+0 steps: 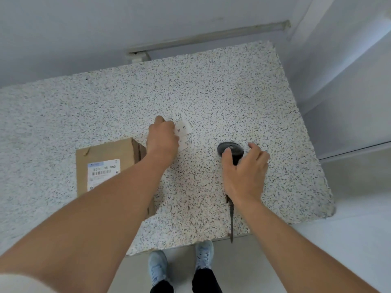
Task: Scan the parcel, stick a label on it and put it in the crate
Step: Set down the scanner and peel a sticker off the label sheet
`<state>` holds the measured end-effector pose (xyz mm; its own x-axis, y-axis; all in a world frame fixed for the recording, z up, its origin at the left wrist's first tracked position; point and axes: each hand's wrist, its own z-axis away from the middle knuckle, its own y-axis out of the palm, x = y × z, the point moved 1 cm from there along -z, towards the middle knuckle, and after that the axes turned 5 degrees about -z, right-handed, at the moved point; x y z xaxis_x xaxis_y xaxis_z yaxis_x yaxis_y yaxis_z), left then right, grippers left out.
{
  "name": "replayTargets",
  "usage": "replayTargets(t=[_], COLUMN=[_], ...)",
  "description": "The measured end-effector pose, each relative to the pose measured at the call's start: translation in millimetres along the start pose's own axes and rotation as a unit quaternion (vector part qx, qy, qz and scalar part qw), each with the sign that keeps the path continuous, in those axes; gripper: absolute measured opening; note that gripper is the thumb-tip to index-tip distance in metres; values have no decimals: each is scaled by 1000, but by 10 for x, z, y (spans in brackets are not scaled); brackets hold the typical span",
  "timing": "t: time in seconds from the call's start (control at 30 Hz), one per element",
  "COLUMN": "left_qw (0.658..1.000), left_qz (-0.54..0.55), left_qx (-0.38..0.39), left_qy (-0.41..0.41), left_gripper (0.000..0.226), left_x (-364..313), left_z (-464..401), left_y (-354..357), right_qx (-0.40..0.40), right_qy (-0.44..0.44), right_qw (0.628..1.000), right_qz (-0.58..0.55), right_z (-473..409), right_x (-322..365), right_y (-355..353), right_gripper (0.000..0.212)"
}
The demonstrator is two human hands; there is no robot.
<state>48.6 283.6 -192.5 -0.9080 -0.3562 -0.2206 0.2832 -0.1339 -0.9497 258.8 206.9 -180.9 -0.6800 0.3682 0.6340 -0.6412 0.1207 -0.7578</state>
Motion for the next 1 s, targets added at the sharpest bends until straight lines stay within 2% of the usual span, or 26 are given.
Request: replayTargets(t=[0.07,0.23,0.37,0.57,0.67,0.77,0.9,1.0], left_qw=[1000,996,995,990,979,967,951,942], left_qz=[28,82,93,127,175,200,234,268], left_qx=[-7,8,37,63,96,133,159,160], left_qy=[-2,-34,-16,16,46,85,125,126], left_gripper=[26,20,8,6,1,8,4,4], left_x=[1,-5,-22,-12,-2,10,75,153], left_z=[-14,-37,-57,-52,-11,74,216,320], left_y=[-25,-154,-240,-312,-410,-543,-733,-883], right_qx=[-14,-34,-36,2,47,78,59,58], right_qy=[-24,-84,-113,-131,-131,-108,-88,-78], right_qw=[999,993,990,991,990,991,993,992], right_qz=[28,78,73,37,9,-17,-56,-86], right_z=[-47,-133,-153,-134,-99,-43,46,109], right_x=[81,315,483,622,686,771,898,1000], right_y=[-10,-16,22,42,53,53,-6,-68], right_gripper=[72,58,47,34,40,42,17,12])
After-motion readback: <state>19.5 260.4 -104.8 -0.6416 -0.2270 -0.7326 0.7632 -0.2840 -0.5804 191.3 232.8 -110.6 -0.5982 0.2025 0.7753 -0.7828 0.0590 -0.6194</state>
